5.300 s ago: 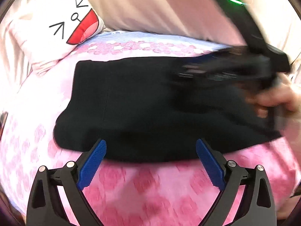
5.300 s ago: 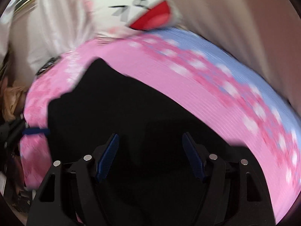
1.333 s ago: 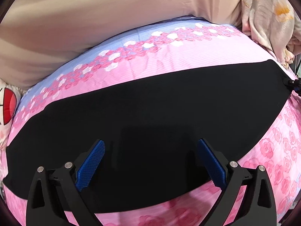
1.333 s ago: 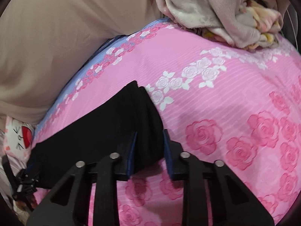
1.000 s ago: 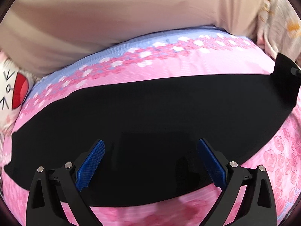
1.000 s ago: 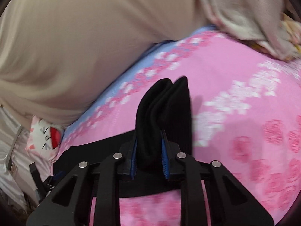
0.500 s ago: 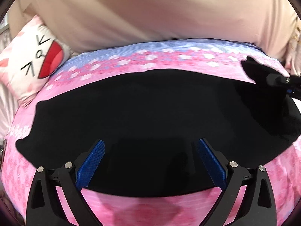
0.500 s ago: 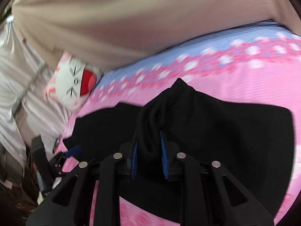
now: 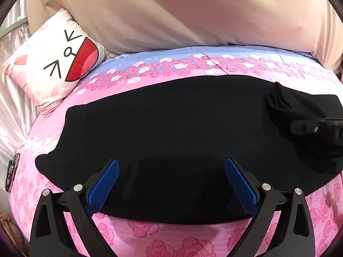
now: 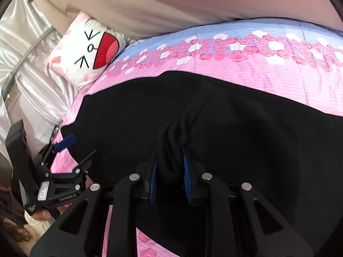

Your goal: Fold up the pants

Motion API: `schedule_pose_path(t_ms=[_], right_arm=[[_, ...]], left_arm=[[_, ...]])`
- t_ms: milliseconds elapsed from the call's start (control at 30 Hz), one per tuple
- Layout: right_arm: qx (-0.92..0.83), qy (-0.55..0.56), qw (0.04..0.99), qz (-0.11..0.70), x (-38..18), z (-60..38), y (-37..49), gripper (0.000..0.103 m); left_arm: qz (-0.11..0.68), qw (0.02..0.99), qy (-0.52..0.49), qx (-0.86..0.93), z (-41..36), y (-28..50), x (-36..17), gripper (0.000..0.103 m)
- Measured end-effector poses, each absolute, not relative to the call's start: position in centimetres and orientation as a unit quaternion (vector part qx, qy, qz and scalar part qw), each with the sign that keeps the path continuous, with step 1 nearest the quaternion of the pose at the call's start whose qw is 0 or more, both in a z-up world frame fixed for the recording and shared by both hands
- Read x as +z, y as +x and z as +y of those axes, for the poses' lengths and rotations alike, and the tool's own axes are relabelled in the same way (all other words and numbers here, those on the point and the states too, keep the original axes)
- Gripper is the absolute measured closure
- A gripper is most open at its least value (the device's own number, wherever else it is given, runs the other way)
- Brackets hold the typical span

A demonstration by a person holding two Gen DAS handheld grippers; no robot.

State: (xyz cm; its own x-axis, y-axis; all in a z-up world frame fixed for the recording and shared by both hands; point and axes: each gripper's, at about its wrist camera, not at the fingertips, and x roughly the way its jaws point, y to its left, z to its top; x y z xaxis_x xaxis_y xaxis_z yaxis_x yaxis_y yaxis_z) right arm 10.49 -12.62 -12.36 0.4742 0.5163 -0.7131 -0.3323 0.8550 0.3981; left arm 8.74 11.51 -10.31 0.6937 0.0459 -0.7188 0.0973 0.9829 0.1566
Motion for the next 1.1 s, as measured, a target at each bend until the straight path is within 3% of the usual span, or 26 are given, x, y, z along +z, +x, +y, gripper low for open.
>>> schedule_pose_path(t_ms=[100,167,200,267,400,467,633,667,900,1067,1100], right_arm=[[0.258,0.107,0.857,0.433,-11.8,-12.6,9.7,0.068],[0.241,0.090,0.876,0.408,-10.3,-12.8,8.6,0.048],[0.234,0.072,0.884,0.398,-9.8,-12.6,8.2,0.026],[0.227,0.036,0.890,0.393,-9.4,-11.6,7.6,0.019],[0.228,0.005,0.889,0.396,-10.4,-9.7,7.2,0.023],[0.219,-0.026,0.888,0.403,-11.3,-8.4,7.3,0.035],[0.181,-0.036,0.894,0.408,-11.4,-7.6,8.0,0.081],[0.180,-0.029,0.894,0.410,-11.2,-7.6,8.2,0.084],[0.237,-0.056,0.882,0.403,-10.3,-2.9,7.3,0.086],[0.257,-0.040,0.882,0.393,-10.5,-3.0,6.7,0.066],[0.280,-0.007,0.880,0.384,-9.3,-4.3,6.0,0.067]], left_arm=[[0.392,0.916,0.087,-0.020,11.8,8.8,-10.4,0.006],[0.390,0.917,0.087,-0.021,12.0,8.7,-10.4,0.006],[0.389,0.917,0.086,-0.022,12.2,8.6,-10.5,0.006],[0.392,0.916,0.080,-0.025,12.5,8.7,-10.6,0.006],[0.395,0.915,0.074,-0.030,12.7,8.7,-10.7,0.006],[0.393,0.916,0.076,-0.033,12.7,8.6,-10.7,0.006],[0.393,0.916,0.075,-0.035,12.9,8.4,-10.7,0.006],[0.393,0.916,0.075,-0.034,13.1,8.4,-10.7,0.006],[0.392,0.917,0.069,-0.018,14.8,8.3,-10.4,0.006],[0.401,0.913,0.072,-0.010,15.3,8.4,-11.0,0.006],[0.400,0.913,0.072,-0.009,15.4,8.3,-11.0,0.006]])
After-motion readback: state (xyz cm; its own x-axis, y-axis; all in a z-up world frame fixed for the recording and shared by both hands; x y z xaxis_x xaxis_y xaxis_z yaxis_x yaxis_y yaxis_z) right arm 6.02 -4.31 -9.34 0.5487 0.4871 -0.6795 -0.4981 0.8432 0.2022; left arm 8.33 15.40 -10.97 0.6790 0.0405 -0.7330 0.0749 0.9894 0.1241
